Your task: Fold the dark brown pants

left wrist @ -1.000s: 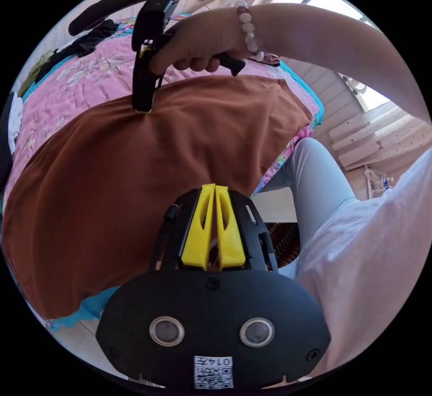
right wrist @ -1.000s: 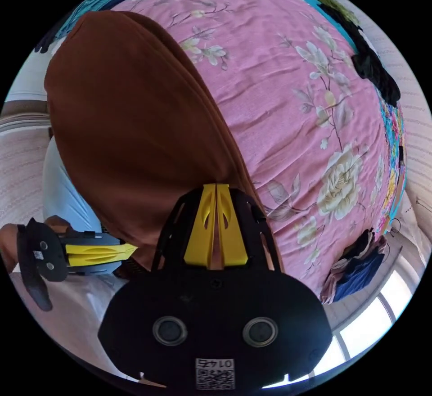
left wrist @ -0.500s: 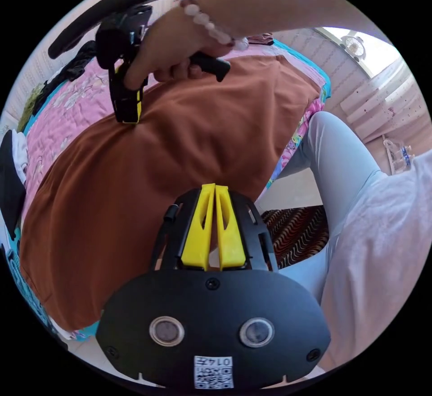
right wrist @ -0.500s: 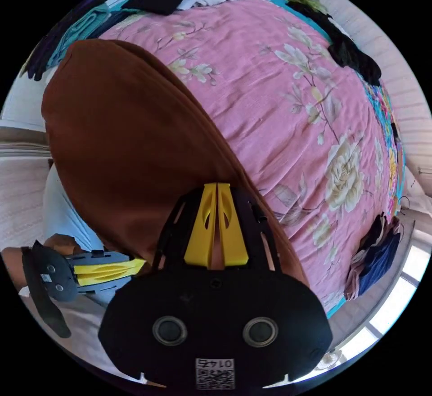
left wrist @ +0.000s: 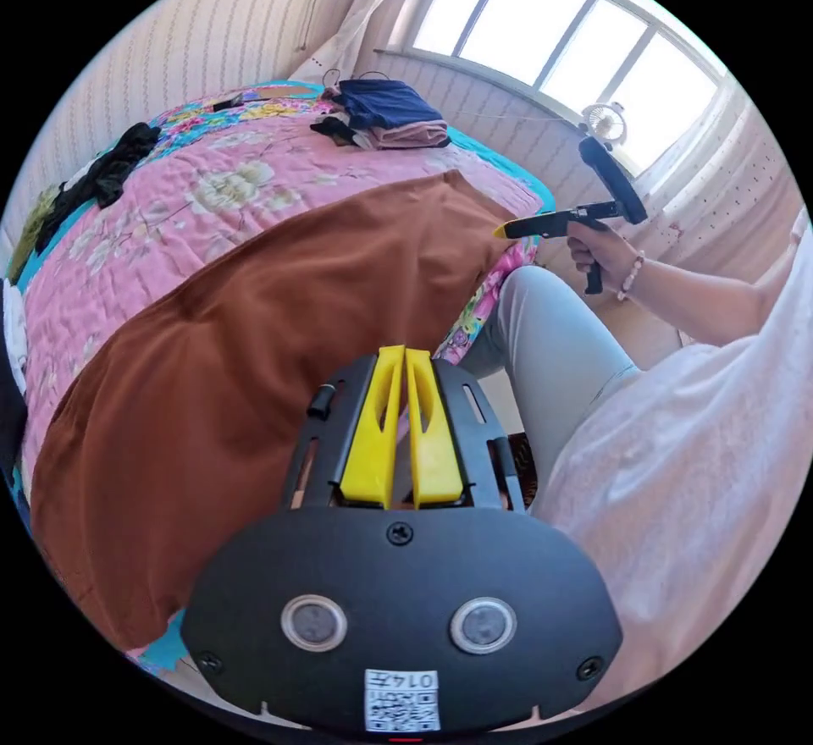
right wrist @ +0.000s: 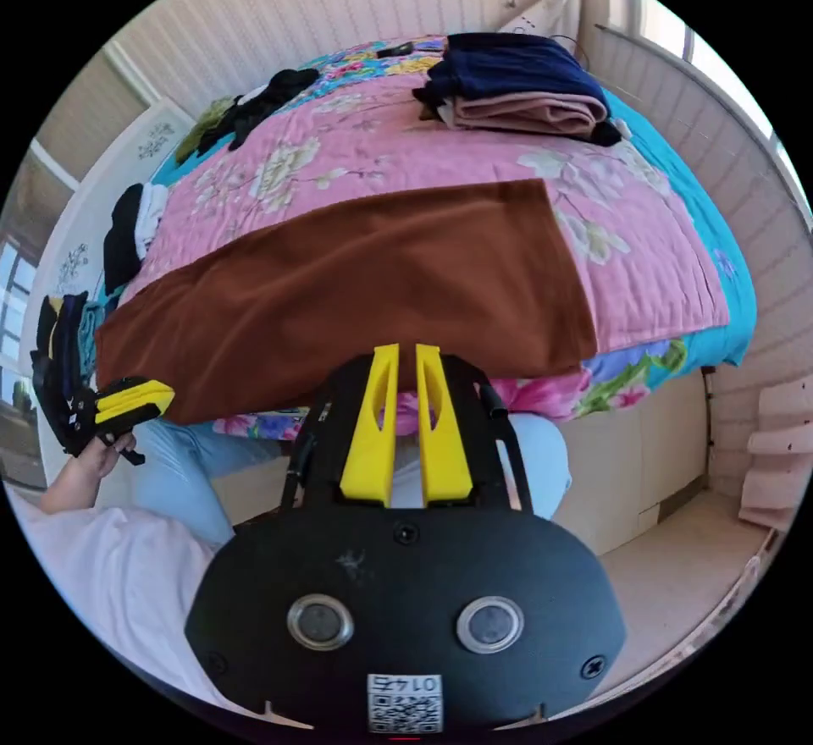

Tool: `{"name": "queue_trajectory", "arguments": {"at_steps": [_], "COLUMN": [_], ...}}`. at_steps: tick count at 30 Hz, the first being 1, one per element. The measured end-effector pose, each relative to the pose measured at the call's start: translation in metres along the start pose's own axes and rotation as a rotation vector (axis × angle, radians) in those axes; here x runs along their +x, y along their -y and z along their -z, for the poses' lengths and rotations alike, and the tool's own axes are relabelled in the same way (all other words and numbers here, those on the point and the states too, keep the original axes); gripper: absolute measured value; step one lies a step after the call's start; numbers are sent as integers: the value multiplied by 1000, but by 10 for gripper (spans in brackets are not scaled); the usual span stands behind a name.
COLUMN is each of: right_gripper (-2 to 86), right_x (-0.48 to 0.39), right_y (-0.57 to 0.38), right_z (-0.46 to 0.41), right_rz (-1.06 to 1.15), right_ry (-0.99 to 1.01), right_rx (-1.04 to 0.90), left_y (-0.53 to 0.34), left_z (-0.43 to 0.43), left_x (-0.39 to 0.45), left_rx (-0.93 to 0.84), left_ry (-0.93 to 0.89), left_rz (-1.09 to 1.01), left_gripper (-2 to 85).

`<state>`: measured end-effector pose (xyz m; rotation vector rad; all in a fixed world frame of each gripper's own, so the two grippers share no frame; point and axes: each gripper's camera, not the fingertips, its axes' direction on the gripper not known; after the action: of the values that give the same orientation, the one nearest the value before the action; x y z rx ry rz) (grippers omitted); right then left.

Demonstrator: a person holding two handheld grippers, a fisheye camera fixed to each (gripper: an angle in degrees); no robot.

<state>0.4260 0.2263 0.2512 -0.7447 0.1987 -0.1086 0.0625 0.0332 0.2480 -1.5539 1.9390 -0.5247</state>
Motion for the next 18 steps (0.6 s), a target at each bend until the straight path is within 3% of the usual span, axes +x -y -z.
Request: {"name": "queue_trajectory", "arguments": {"at_steps": [6, 10, 18], "right_gripper": [96, 111, 137], "right_x": [148, 203, 302], "right_y": [-50, -60, -79], "right_z": [16, 16, 20], "right_rz": [-394, -496, -596], "right_ry": [155, 182, 219], "right_rx": [139, 176, 189], "left_y": [93, 147, 268], "left_z": [-46, -71, -146], "left_x": [32, 54, 97], "left_rx": [-45, -53, -126], "left_ry": [96, 149, 47], "left_rz": [-103, -162, -245], "left_gripper": [97, 115, 135]}}
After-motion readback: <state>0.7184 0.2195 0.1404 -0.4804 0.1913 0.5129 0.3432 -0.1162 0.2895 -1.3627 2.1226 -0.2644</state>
